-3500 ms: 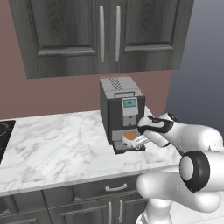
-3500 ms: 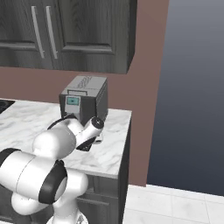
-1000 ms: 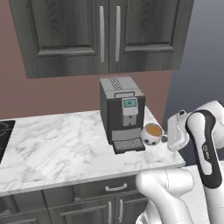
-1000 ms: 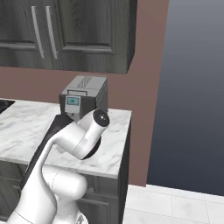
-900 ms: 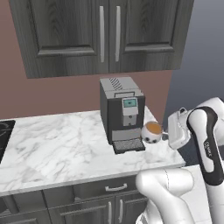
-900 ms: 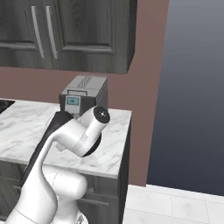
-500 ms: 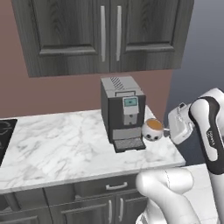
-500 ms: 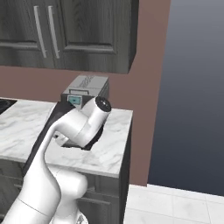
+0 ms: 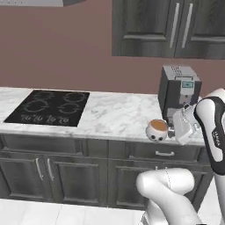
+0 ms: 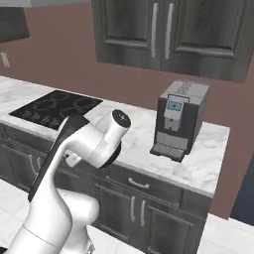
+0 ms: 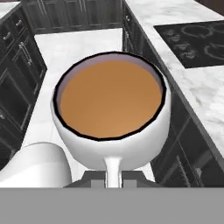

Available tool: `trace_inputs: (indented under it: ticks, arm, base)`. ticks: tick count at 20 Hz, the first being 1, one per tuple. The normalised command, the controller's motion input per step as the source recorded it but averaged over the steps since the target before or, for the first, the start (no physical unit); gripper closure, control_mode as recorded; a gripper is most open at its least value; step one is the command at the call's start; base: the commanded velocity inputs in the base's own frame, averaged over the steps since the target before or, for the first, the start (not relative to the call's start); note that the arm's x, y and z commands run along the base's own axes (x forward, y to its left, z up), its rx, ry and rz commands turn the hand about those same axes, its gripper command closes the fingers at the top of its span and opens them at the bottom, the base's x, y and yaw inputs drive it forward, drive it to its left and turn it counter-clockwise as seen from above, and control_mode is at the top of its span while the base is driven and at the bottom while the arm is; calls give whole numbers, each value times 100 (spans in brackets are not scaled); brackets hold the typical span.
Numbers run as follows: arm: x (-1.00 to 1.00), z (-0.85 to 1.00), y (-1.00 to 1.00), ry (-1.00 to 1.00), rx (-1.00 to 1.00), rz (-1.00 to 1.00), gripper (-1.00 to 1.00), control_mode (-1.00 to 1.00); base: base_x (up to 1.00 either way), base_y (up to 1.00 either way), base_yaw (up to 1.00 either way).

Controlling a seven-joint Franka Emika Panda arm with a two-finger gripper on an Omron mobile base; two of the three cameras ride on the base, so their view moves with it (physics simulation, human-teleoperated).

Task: Pick up the brewed coffee from the coffee machine and place it next to the breakfast plate on the dining counter.

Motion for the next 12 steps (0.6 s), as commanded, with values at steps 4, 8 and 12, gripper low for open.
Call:
trace_inputs:
  ticks: [4, 8, 12]
  arm:
    - [0, 0, 0, 0, 0, 0, 100, 100]
    - [0, 0, 0, 0, 0, 0, 100, 100]
    - [0, 0, 0, 0, 0, 0, 100, 100]
  base:
    - [-14, 69, 86]
    - [0, 40, 92]
    - [0, 13, 94]
